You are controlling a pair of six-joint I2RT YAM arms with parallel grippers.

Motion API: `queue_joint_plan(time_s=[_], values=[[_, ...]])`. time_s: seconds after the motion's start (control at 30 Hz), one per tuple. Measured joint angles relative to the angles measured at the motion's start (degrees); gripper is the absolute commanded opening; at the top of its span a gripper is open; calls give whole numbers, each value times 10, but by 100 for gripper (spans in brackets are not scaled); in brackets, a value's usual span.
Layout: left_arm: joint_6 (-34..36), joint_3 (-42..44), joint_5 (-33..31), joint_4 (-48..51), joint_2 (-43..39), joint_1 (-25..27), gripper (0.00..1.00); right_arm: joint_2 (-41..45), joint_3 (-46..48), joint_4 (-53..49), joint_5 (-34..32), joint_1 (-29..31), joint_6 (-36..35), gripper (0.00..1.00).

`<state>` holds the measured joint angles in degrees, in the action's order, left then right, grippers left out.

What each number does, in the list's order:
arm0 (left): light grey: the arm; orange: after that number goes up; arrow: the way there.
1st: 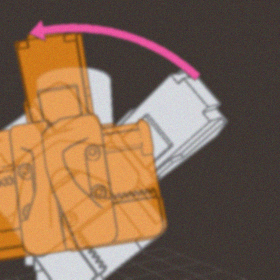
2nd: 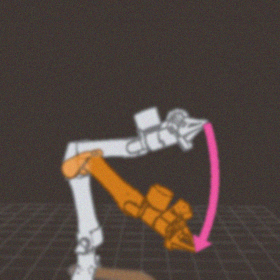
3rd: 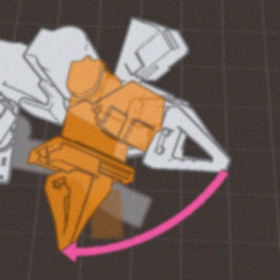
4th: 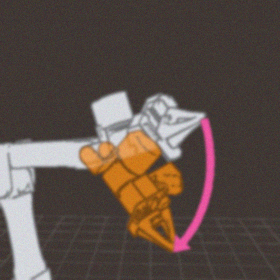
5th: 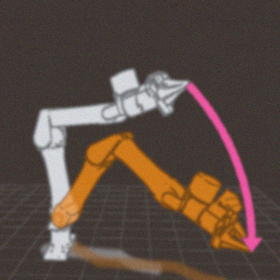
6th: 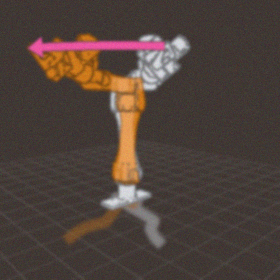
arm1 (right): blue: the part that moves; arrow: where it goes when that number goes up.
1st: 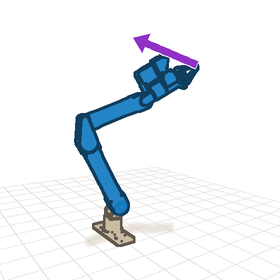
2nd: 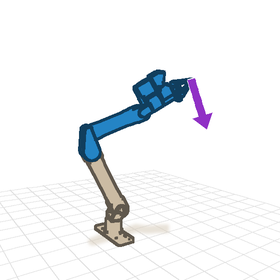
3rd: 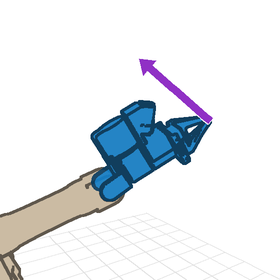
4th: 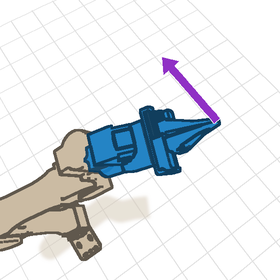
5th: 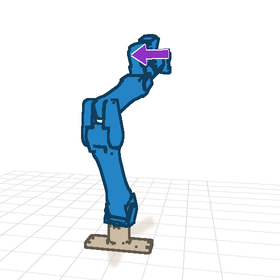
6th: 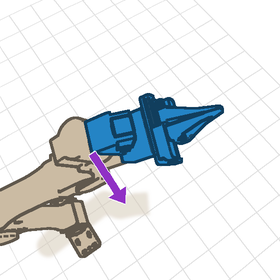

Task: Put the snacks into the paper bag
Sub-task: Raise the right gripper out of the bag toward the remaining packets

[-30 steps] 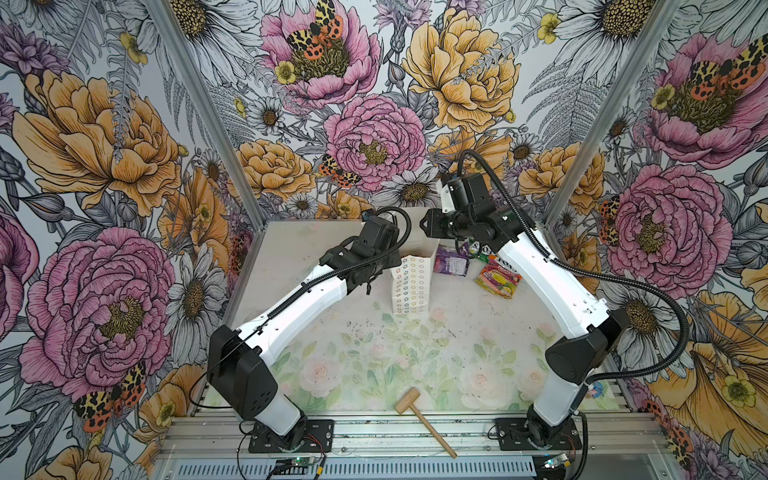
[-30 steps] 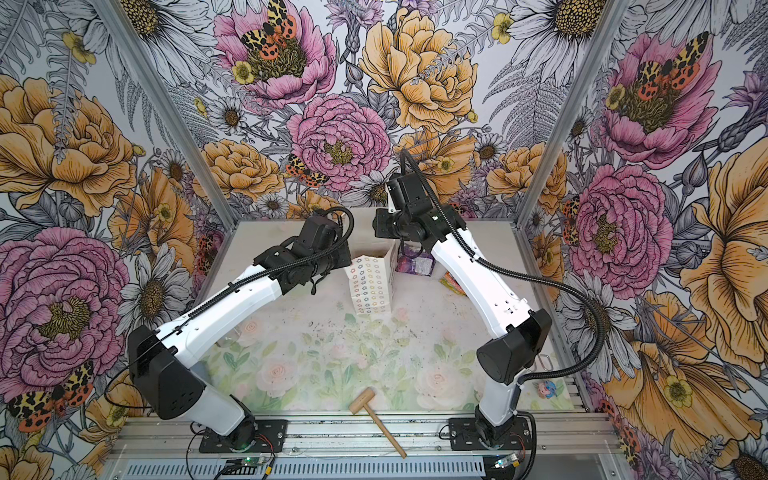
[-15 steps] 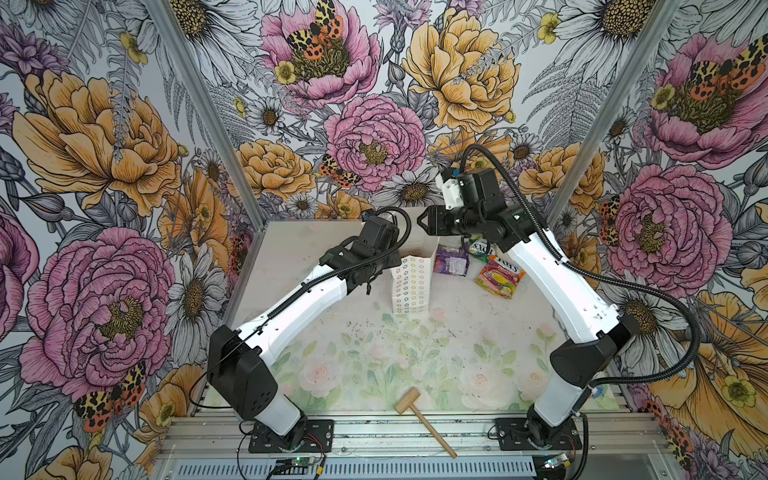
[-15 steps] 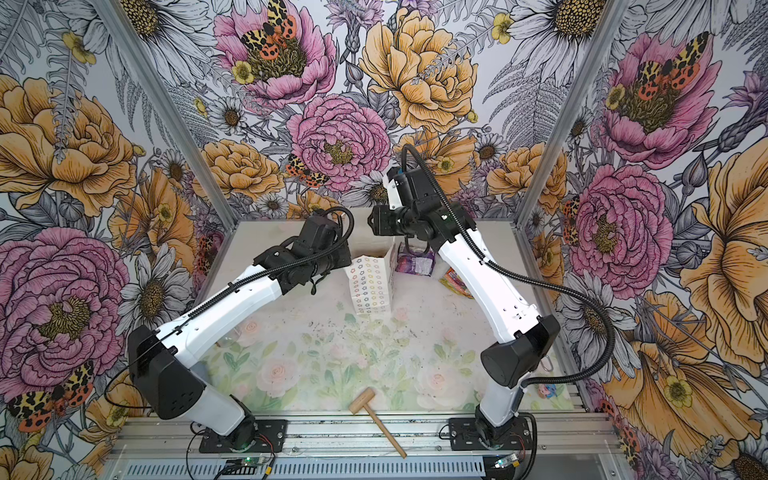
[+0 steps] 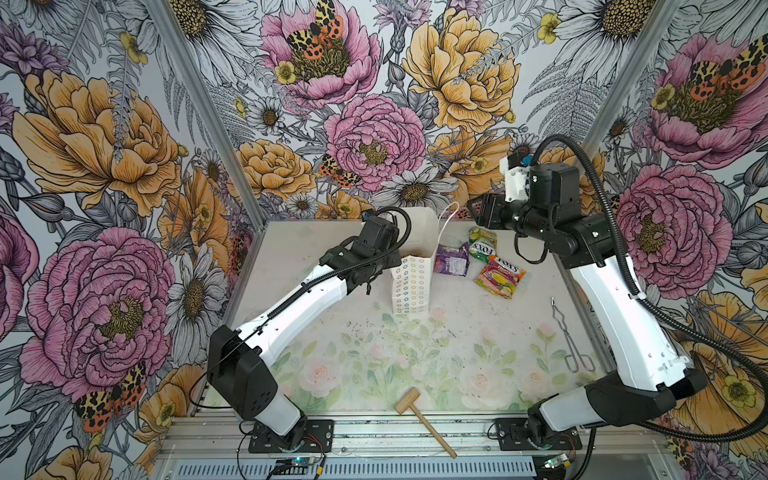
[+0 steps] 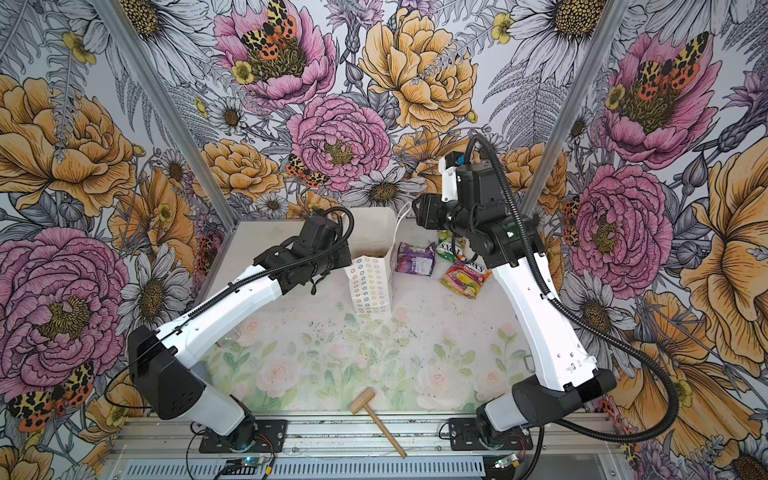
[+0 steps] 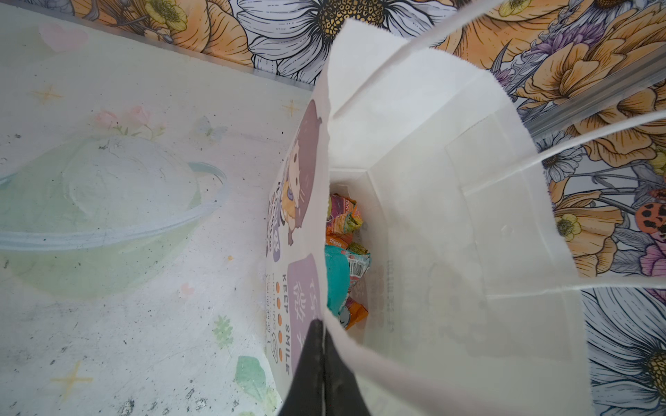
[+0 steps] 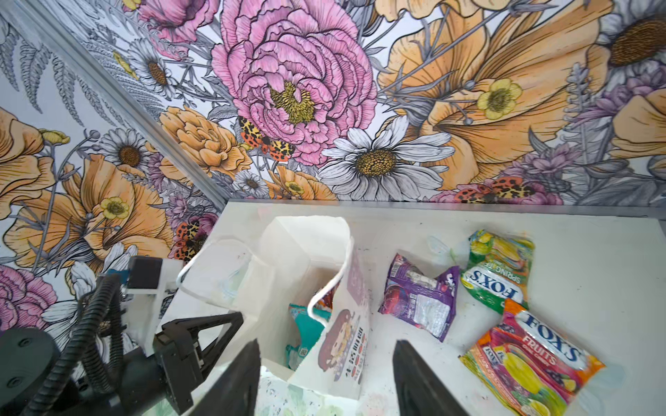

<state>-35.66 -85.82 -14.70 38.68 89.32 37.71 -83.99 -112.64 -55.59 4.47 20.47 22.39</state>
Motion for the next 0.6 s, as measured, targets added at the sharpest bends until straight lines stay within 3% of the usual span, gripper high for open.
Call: queue_joint_plan(time_s=[0.6], values=[[0, 0, 0, 0, -1, 0, 0, 34, 144, -25, 5, -154, -4, 66]])
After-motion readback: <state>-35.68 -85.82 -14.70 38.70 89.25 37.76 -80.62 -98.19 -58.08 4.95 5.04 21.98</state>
